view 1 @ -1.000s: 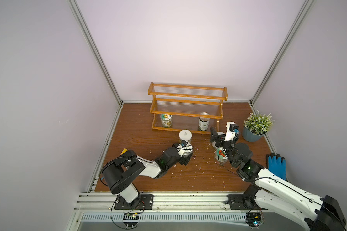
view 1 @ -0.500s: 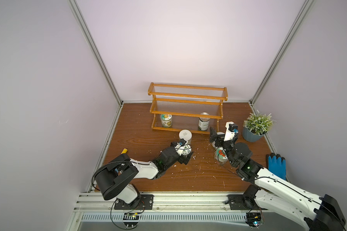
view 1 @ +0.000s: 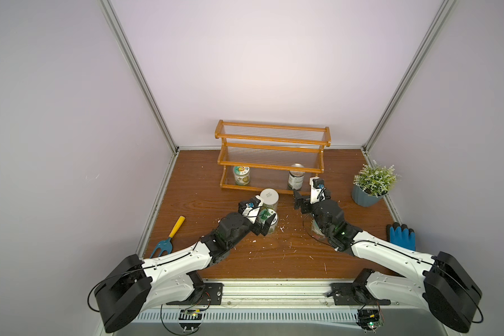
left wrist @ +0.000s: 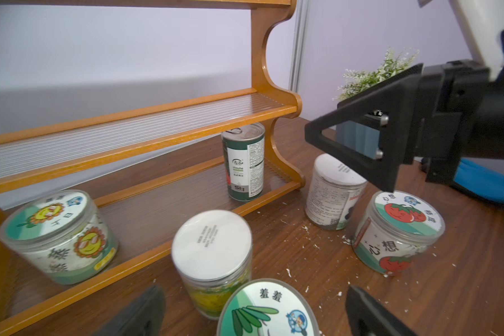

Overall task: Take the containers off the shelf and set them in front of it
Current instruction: 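Pick up a container from the shelf.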

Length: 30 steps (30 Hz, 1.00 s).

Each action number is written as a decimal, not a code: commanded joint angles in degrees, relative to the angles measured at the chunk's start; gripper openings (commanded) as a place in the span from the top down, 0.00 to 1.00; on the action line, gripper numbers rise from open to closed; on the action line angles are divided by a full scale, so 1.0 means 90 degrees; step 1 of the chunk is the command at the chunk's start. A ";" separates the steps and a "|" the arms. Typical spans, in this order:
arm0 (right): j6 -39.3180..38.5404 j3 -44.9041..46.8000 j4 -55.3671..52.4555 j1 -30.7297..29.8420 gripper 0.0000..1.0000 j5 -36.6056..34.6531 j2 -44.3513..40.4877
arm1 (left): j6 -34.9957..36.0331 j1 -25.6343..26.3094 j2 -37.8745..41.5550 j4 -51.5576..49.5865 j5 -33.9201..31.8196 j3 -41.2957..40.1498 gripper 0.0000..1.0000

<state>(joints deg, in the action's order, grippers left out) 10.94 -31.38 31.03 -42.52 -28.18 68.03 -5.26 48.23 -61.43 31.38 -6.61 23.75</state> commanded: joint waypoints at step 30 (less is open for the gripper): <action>0.0164 -0.1127 0.1690 0.0574 0.01 0.0148 0.2567 | -0.0912 -0.3230 -0.0783 0.0486 0.2458 0.0854 0.00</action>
<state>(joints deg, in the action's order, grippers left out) 12.34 -39.29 42.24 -37.85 -27.88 90.74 -12.99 19.88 -68.86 33.34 14.35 31.44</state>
